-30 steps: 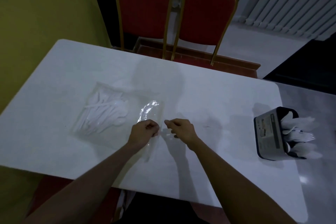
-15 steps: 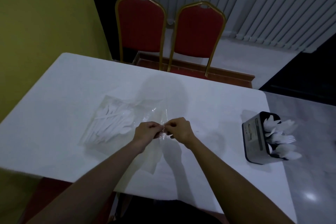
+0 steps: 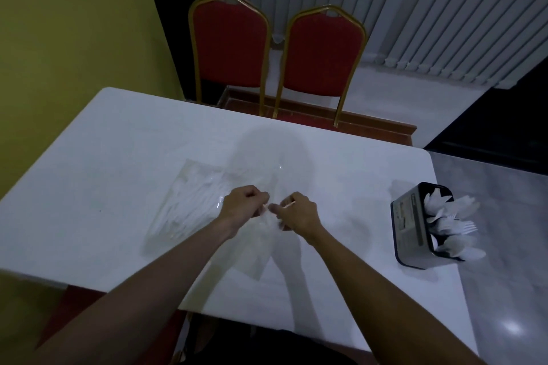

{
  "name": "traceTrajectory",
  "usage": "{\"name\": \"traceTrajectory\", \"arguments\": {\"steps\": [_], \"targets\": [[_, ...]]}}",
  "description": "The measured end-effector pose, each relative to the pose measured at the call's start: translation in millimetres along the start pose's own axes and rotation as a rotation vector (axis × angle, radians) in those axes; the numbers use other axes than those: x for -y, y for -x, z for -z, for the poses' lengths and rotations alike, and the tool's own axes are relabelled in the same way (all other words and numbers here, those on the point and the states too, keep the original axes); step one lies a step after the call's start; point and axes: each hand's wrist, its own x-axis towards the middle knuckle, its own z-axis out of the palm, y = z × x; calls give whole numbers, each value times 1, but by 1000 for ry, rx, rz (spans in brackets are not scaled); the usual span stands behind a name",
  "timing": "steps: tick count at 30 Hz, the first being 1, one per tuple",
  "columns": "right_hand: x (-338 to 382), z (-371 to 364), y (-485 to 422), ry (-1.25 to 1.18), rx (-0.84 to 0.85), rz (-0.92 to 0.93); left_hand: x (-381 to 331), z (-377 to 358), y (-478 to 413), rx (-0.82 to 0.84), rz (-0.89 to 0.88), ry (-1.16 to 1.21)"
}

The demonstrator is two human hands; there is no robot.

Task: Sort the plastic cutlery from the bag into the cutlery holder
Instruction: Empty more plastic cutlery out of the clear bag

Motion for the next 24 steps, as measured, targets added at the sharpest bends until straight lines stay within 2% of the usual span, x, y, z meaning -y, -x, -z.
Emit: {"name": "traceTrajectory", "arguments": {"steps": [2, 5, 8, 10, 11, 13, 14, 15, 17, 18, 19, 22, 24], "targets": [[3, -6, 1, 37, 1, 55, -7, -11, 5, -8, -74, -73], [-15, 3, -3, 80, -67, 85, -19, -3, 0, -228, -194, -200], [-44, 15, -9, 92, -96, -72, -35, 22, -6, -418, -279, -161], [-47, 18, -7, 53, -52, -196, -37, 30, -6, -412, -349, -150], [-43, 17, -7, 106, -87, -170, -36, 29, -5, -386, -384, -180], [-32, 18, -5, 219, -324, 52, -30, 22, -5, -330, -413, -256], [-22, 19, -1, 245, -449, 250, -29, 18, -6, -305, -413, -302], [-12, 22, 3, 294, -492, 457, -27, 14, -7, -282, -410, -341], [2, 27, 0, 419, -301, 727, -26, 9, -9, -248, -409, -406], [8, 28, -1, 452, -154, 741, -26, 9, -8, -229, -415, -435], [11, 29, -6, 436, -63, 667, -26, 8, -8, -195, -436, -467], [16, 39, -24, 83, -109, 321, -28, 12, -3, 20, -518, -576], [16, 36, -28, -118, -37, 150, -28, 15, 1, 140, -501, -524]]}}
